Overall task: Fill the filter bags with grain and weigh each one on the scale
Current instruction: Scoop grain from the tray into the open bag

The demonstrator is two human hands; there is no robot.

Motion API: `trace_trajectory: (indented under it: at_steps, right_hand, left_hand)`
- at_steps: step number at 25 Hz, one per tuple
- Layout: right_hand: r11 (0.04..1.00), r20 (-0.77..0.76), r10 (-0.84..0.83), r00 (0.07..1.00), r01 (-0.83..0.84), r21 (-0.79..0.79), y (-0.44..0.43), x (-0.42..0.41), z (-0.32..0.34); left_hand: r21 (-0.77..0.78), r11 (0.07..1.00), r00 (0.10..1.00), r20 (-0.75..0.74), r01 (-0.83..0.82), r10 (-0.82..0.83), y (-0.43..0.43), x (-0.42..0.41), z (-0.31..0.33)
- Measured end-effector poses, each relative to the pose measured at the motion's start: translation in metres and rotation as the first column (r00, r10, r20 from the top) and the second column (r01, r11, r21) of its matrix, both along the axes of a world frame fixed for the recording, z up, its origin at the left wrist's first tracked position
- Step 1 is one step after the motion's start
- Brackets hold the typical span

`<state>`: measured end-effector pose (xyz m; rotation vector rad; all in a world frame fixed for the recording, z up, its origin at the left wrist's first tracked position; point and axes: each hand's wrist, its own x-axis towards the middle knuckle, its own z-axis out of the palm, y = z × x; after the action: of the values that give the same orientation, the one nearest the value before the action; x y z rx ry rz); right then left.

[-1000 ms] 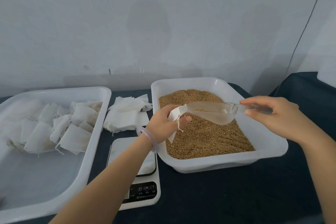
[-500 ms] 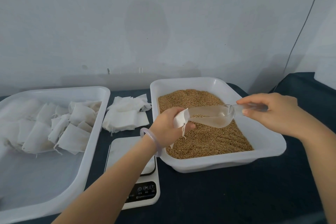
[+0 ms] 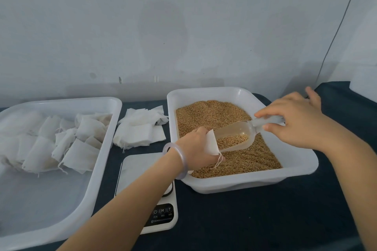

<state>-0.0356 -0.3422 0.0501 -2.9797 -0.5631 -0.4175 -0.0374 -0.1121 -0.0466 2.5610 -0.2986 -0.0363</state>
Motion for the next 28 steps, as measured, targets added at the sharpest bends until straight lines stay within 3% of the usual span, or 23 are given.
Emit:
trace_trajectory:
  at_steps: [3,9,17,21,25,27,28]
  right_hand:
    - [0.998,0.102,0.052,0.993,-0.047,-0.052,0.006,0.003,0.0]
    - [0.991,0.189,0.097,0.977,-0.077,-0.11,0.013,0.005,0.007]
    - [0.979,0.215,0.2,0.956,-0.187,-0.081,0.016,0.004,0.018]
    - [0.983,0.241,0.182,0.953,-0.178,-0.037,0.011,0.006,0.025]
    - [0.977,0.134,0.155,0.979,-0.172,0.125,-0.016,0.012,0.023]
    - [0.967,0.025,0.072,0.997,-0.076,0.245,-0.039,0.019,0.019]
    - [0.974,-0.013,-0.002,1.0,0.005,0.227,-0.046,0.023,0.013]
  left_hand:
    - [0.018,0.998,0.998,-0.031,-0.053,0.054,-0.003,0.002,0.002]
    - [-0.086,0.986,0.989,0.013,-0.143,0.145,0.0,-0.003,0.001]
    - [0.058,0.988,0.989,-0.025,-0.146,0.147,-0.004,-0.007,0.003]
    - [0.042,0.988,0.988,-0.03,-0.148,0.149,-0.004,-0.007,0.004]
    - [-0.044,0.988,0.989,0.009,-0.15,0.151,0.0,-0.008,0.001]
    - [-0.127,0.979,0.985,0.055,-0.158,0.166,0.002,-0.01,0.0]
    - [-0.174,0.973,0.982,0.081,-0.154,0.17,0.003,-0.01,-0.001]
